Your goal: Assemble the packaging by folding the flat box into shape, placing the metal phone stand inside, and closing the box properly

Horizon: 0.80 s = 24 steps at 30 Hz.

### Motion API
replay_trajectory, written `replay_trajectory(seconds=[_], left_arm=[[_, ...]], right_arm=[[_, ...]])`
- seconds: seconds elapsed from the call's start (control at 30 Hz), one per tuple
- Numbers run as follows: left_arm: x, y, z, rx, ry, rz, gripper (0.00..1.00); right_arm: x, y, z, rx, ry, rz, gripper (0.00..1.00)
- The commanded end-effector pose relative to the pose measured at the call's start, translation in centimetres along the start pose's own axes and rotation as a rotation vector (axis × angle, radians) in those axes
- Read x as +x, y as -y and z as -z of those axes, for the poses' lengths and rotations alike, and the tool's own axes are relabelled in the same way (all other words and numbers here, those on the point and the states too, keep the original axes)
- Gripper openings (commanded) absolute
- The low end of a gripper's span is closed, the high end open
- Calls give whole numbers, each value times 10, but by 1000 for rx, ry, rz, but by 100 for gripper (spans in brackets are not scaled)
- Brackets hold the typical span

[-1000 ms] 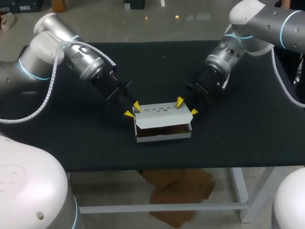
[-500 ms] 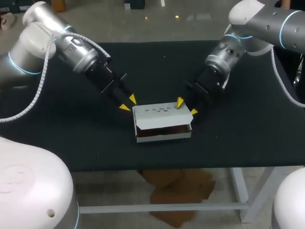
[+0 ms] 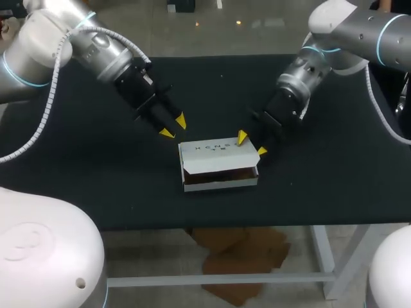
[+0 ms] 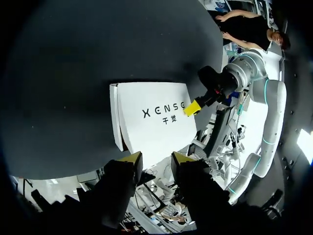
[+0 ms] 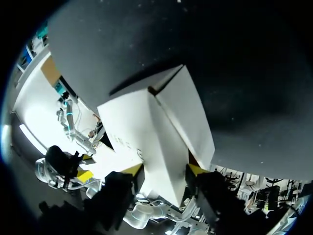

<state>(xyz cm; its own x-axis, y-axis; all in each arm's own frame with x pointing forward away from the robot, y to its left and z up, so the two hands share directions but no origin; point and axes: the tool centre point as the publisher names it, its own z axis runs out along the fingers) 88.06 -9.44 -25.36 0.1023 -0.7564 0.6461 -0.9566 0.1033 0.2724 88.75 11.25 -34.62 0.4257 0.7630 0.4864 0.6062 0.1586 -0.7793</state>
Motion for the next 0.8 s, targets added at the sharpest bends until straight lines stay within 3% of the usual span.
replay_trajectory(seconds=[0.03,0.13,0.17,0.33,0.43,0.53,0.67,0.8], left_arm=[[15,-9,7,77,67,-110,63],[22,-11,9,98,110,-212,98],[25,-12,11,100,124,-262,100],[31,-21,13,165,179,-455,100],[30,-32,13,195,224,-649,100],[29,-48,4,116,383,-810,100],[31,-59,-6,35,487,-945,100],[37,-65,-17,24,576,-1021,100]], right_arm=[[1,-3,1,7,3,0,59],[1,-3,1,7,3,0,59],[1,-3,1,7,3,0,58],[1,-3,1,7,3,0,56],[1,-3,1,7,3,0,55],[1,-3,1,7,3,0,53],[1,-3,1,7,3,0,51],[1,-3,1,7,3,0,50]])
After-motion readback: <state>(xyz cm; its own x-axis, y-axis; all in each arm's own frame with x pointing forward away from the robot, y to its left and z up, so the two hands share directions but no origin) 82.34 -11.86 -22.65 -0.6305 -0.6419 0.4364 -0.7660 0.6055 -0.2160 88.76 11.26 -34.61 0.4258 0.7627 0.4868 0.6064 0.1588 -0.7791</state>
